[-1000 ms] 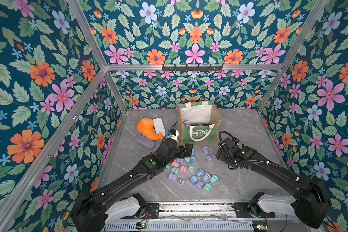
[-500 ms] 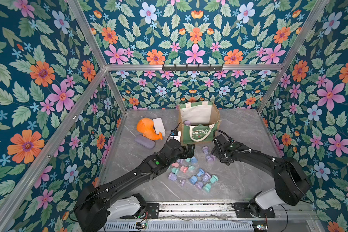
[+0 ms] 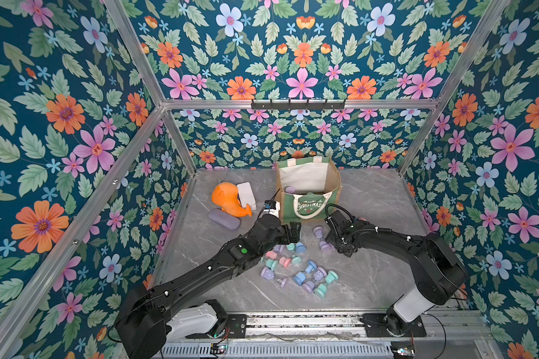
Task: Put the hourglass into the canvas bag
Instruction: Pick up the hourglass from the center of the board.
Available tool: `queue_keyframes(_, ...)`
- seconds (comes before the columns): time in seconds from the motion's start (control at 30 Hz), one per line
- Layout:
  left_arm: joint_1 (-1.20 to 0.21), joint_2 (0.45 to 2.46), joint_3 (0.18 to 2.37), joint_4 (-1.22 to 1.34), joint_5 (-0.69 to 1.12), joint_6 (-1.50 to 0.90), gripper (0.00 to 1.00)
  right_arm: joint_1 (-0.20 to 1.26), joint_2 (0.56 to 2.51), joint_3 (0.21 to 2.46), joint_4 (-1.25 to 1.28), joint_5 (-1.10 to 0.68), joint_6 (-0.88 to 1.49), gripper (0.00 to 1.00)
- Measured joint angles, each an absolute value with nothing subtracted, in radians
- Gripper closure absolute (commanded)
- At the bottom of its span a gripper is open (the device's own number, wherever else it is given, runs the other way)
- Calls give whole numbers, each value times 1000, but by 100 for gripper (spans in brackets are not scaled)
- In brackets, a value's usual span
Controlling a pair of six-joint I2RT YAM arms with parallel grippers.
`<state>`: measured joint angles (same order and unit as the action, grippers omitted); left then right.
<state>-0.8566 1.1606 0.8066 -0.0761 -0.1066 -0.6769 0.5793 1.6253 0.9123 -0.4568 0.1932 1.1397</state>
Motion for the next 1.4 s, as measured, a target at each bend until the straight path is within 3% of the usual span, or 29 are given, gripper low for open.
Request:
queue_keyframes(0.7,-857,1174,811,-76,-109,-677,0,630,1609,865,-535,196,1121,37)
queue_keyframes(1.27,-857,1162,809,-78,-114,-677,0,631,1605,852,-527,223,1114,61)
queue_keyframes(1.4,-857,1160,809,-78,-117,-677,0,631,1589,847,-519,192,1114,62)
